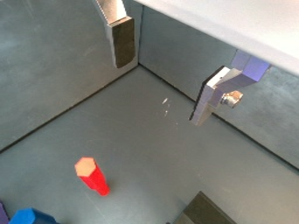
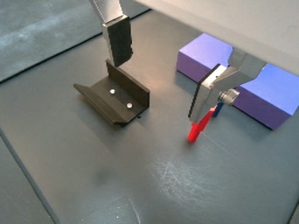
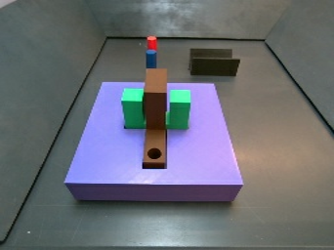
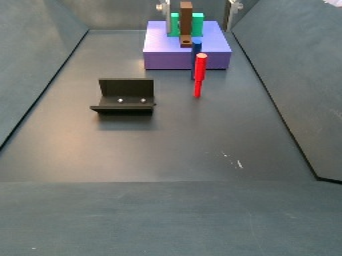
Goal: Pick up the blue object. Move up. Move to above the board. Insert the blue object.
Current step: Pick up the blue object.
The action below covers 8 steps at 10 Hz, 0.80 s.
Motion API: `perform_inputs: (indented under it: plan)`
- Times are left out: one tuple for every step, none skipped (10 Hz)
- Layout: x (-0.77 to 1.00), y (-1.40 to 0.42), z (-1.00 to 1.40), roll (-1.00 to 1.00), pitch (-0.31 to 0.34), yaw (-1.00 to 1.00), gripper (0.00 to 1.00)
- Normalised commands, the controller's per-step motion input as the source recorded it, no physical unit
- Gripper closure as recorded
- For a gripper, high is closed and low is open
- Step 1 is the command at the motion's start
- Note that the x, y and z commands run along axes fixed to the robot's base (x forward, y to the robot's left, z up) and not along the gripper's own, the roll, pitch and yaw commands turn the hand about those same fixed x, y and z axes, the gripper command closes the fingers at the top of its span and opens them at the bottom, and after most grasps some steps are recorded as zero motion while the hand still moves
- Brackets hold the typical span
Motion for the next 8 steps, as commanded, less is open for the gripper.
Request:
perform_inputs:
  plan:
    - [-0.03, 0.00, -0.09, 0.00, 0.000, 0.00, 0.00]
    - [0.00, 0.00, -0.08, -0.03, 0.000, 0.00, 0.00]
    - [-0.01, -0.17, -0.19, -0.14, -0.064, 0.00, 0.00]
    - [0.00, -0.65, -0.13, -0.10, -0.053, 0.00, 0.00]
    - [0.03, -0.97, -0.15, -0.03, -0.020, 0.00, 0.00]
    - [0.00, -1.00, -0.17, 0.00, -0.033, 0.01, 0.00]
    - [-0.07, -1.00, -0.09, 0.00, -0.091, 0.00, 0.00]
    - [-0.03, -1.00, -0.13, 0.02, -0.053, 0.00, 0.00]
